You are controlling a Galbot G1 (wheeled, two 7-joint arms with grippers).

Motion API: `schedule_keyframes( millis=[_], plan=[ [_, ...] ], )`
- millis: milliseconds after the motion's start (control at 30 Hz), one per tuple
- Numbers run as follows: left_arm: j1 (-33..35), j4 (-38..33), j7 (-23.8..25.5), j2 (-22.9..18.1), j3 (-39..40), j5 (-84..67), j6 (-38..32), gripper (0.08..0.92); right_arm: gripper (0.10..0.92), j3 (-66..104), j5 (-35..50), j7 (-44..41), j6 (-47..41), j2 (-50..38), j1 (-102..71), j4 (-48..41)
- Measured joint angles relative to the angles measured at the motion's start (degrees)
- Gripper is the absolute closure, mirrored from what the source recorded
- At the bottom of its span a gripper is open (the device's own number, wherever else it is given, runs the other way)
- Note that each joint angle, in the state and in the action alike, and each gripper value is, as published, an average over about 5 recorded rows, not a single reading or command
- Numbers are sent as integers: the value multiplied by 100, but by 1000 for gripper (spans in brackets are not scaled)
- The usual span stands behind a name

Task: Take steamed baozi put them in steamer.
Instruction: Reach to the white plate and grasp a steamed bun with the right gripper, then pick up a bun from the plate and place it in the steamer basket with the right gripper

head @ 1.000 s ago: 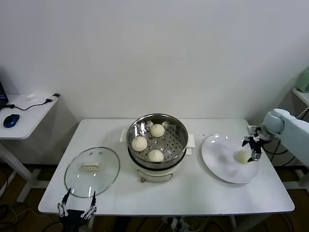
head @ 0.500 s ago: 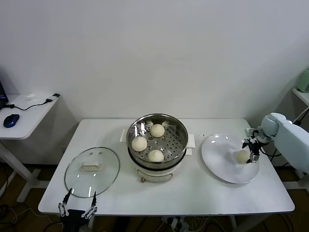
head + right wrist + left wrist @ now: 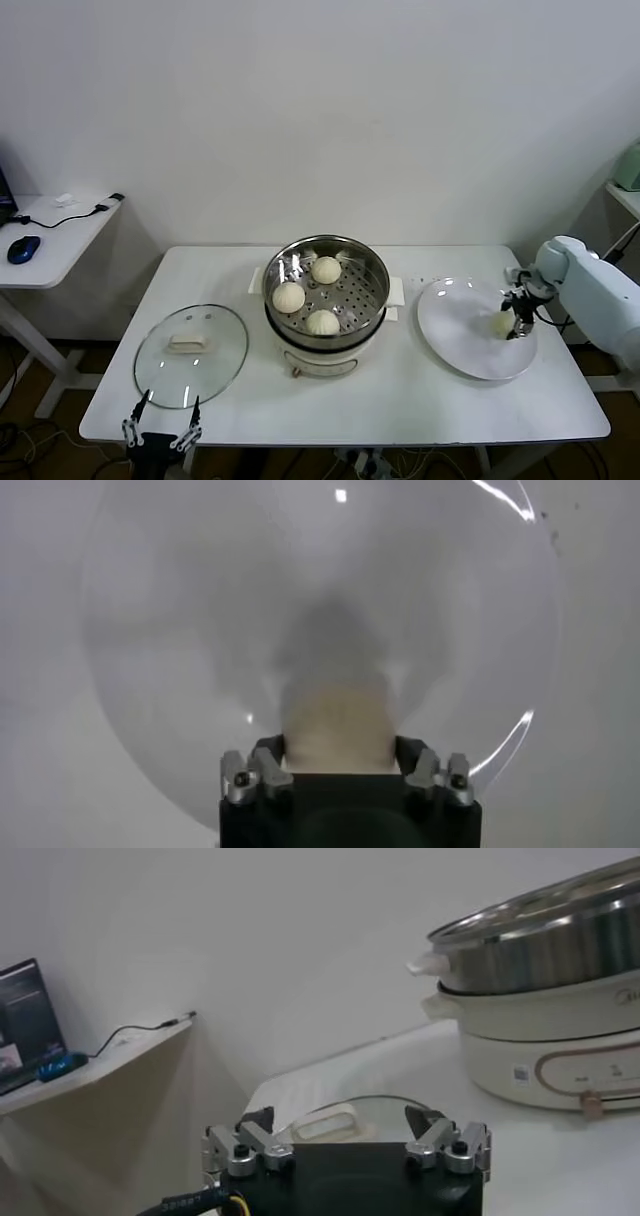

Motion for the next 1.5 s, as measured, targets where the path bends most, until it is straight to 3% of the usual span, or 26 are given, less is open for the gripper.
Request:
schedule_keyframes(
  millis=[400,633,967,1300,1500],
  plan=[
    [16,1,-10,32,21,-6,-9,177,434,-194,297,-111,-165,-55,172,20],
    [72,0,-10,43,33,-34,-77,177,448,-822,959,-106,-422,-145,603,345],
    [143,-7,3,90,80,-115,-208,177,442,-2762,2883,13,-922,151,2279,1026],
    [156,9,-29,201,122,-137,-249,177,441,-4725,5202,198,-1369,1087,4031,1685],
    [122,5,-39,249,131,-121,-256,177,444,-5436,6104,499,-1695,1572,4503,2318]
  ],
)
